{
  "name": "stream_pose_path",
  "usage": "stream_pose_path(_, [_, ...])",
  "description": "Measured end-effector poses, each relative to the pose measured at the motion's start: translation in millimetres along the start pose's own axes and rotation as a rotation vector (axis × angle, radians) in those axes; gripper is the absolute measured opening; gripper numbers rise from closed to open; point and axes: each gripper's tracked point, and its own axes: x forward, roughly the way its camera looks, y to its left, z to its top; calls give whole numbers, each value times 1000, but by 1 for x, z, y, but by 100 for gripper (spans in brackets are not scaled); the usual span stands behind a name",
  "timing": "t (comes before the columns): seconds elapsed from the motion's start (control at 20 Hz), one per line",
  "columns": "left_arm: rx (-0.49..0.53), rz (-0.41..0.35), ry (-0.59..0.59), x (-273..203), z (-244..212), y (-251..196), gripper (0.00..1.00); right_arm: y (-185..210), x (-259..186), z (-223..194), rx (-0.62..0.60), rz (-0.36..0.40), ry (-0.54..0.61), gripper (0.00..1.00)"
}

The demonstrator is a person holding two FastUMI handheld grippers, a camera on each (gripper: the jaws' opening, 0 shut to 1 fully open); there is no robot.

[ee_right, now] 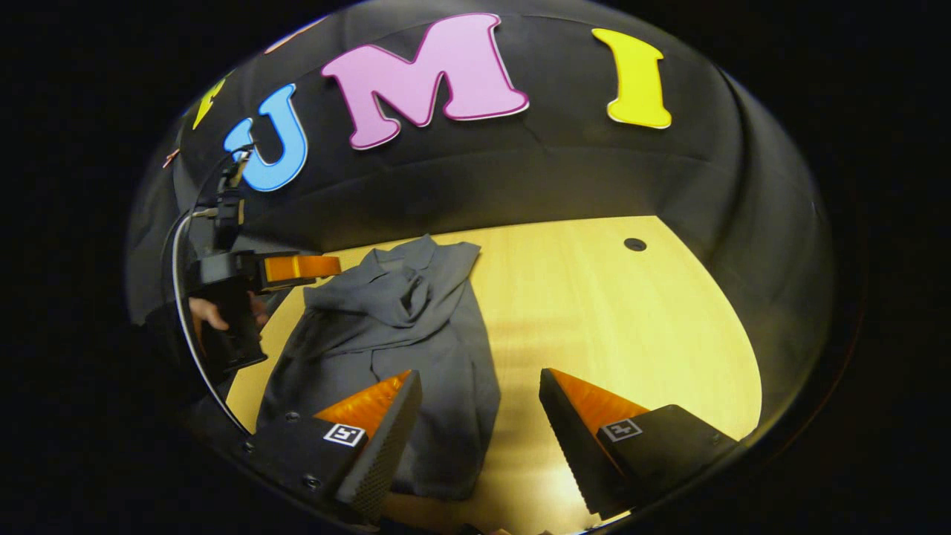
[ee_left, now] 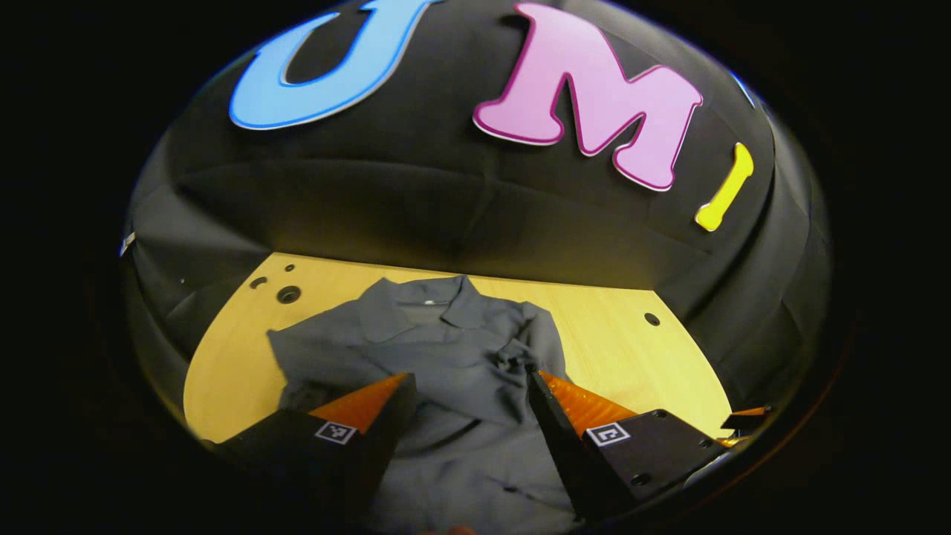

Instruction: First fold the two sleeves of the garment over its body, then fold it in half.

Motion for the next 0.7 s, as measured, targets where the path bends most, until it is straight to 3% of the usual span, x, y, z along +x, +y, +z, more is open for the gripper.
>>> stream_pose_path(0.3, [58, 124, 54, -105, -87, 88, 96, 39, 4, -52, -21, 7, 132, 99])
stream_pose_path(0.7, [-70, 247, 274, -174, -245, 156, 96, 61, 22, -135, -77, -34, 323, 99])
